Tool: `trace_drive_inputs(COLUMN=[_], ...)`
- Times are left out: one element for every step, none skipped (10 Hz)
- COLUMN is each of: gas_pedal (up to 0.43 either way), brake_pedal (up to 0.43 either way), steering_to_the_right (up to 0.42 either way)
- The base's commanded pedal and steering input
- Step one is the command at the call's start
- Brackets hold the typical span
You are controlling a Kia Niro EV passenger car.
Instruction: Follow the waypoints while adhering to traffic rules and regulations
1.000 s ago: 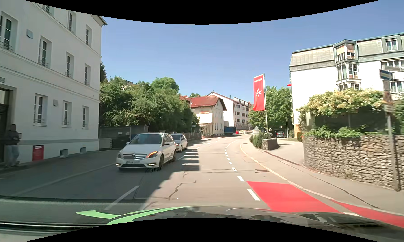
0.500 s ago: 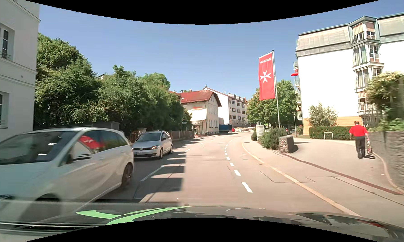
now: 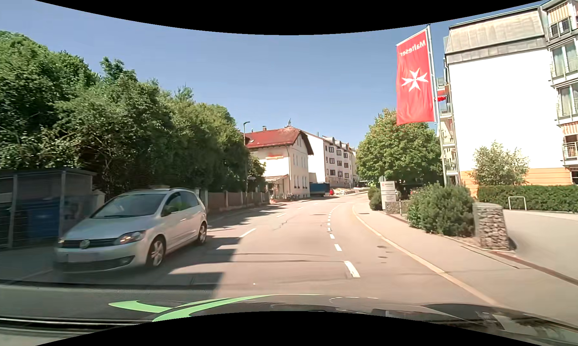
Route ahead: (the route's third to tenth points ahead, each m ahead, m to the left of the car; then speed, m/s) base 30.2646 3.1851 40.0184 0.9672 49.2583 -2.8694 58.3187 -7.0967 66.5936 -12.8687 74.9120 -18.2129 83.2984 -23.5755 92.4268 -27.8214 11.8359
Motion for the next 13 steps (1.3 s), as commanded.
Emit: trace_drive_inputs(gas_pedal=[0.150,0.138,0.130,0.130,0.130,0.130,0.130,0.130,0.130,0.130,0.130,0.130,0.130], brake_pedal=[0.000,0.000,0.000,0.000,0.000,0.000,0.000,0.000,0.000,0.000,0.000,0.000,0.000], steering_to_the_right=[0.016,0.018,0.022,0.029,0.030,0.033,0.032,0.032,0.030,0.033,0.038,0.041,0.046])
